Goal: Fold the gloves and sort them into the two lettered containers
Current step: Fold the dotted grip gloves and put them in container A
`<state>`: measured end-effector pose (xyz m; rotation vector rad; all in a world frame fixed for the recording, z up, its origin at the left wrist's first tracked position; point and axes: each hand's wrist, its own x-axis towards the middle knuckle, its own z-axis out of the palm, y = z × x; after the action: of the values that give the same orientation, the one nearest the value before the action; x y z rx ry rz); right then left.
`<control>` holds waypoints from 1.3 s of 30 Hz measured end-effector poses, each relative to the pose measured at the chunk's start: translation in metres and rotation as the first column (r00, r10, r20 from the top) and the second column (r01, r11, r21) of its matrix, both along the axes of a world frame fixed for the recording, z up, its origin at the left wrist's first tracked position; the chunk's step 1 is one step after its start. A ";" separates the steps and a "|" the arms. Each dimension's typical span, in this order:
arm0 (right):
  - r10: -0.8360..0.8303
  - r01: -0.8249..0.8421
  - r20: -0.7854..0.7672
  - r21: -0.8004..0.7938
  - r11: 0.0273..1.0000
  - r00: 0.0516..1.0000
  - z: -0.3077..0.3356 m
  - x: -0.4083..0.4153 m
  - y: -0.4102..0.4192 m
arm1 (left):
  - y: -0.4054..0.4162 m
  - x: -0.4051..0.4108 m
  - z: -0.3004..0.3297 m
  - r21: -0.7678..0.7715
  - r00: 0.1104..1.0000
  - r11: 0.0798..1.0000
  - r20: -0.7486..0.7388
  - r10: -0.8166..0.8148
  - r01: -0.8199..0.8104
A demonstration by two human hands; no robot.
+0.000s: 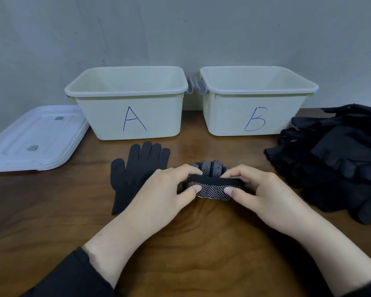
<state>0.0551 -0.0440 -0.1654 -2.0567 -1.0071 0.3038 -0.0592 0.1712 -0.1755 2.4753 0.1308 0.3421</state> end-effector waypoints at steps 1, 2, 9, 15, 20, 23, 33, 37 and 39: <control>-0.011 0.011 -0.042 0.018 1.000 0.999 0.001 0.001 0.002 | 0.001 0.001 -0.001 -0.055 1.000 0.998 0.004 0.011 -0.011; -0.024 0.027 -0.071 0.038 0.999 0.997 0.001 0.004 0.006 | 0.000 0.004 -0.001 -0.097 0.999 0.995 0.011 0.030 -0.029; -0.162 0.166 -0.104 0.034 0.985 0.981 0.001 0.041 0.031 | -0.002 0.020 0.002 0.052 0.970 0.985 0.186 0.155 -0.167; -0.170 0.189 0.093 -0.277 0.942 0.981 0.000 0.068 0.047 | -0.004 0.017 -0.004 0.332 0.999 0.943 0.013 -0.042 0.036; 0.055 -0.047 0.008 -0.411 0.910 0.998 0.030 0.074 0.065 | -0.001 0.019 -0.007 0.332 1.000 0.943 0.006 -0.029 0.025; 0.154 -0.148 -0.035 -0.533 0.833 0.988 0.038 0.077 0.083 | -0.001 0.018 -0.010 0.322 0.999 0.947 0.042 -0.033 0.018; -0.042 -0.003 -0.141 -0.302 0.953 0.989 0.036 0.062 0.077 | 0.000 0.014 0.007 -0.630 0.855 0.701 0.111 0.507 -0.334; -0.129 0.119 -0.236 -0.053 0.991 0.963 0.037 0.037 0.073 | -0.009 0.012 0.018 -0.925 0.897 0.286 -0.112 0.428 -0.252; -0.120 0.126 -0.264 0.004 0.992 0.957 0.037 0.024 0.074 | -0.014 0.009 0.023 -0.973 0.954 0.147 -0.136 0.268 -0.180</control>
<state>0.0789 0.0300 -0.1288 -1.9866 -0.7148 0.4855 -0.0498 0.1570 -0.1521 1.0628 0.5288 0.3103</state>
